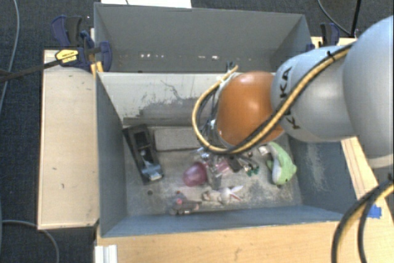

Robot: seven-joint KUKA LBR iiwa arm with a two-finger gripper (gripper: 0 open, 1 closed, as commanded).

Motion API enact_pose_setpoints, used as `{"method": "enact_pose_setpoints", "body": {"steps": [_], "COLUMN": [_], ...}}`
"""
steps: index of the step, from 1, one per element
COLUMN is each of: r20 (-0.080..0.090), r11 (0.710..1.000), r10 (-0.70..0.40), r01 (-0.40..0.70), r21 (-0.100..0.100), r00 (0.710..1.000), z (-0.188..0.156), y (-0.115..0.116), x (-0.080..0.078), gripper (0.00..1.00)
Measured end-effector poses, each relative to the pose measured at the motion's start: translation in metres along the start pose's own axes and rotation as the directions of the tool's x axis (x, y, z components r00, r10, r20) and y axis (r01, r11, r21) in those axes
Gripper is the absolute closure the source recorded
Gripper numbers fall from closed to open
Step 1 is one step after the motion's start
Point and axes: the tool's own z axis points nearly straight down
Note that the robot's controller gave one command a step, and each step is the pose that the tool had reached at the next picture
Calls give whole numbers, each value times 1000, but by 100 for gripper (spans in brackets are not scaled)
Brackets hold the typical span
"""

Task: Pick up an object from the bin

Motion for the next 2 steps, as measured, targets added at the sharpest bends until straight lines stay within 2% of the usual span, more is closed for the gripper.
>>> {"method": "enact_pose_setpoints", "body": {"steps": [1, 2], "r20": [2, 2], "r11": [889, 821], "r10": [-458, -571], "r01": [458, 571], "r21": [0, 0], "r00": [889, 821], "z": [-123, -161], "y": [-2, -3], "x": [6, 7], "gripper": [100, 100]}}
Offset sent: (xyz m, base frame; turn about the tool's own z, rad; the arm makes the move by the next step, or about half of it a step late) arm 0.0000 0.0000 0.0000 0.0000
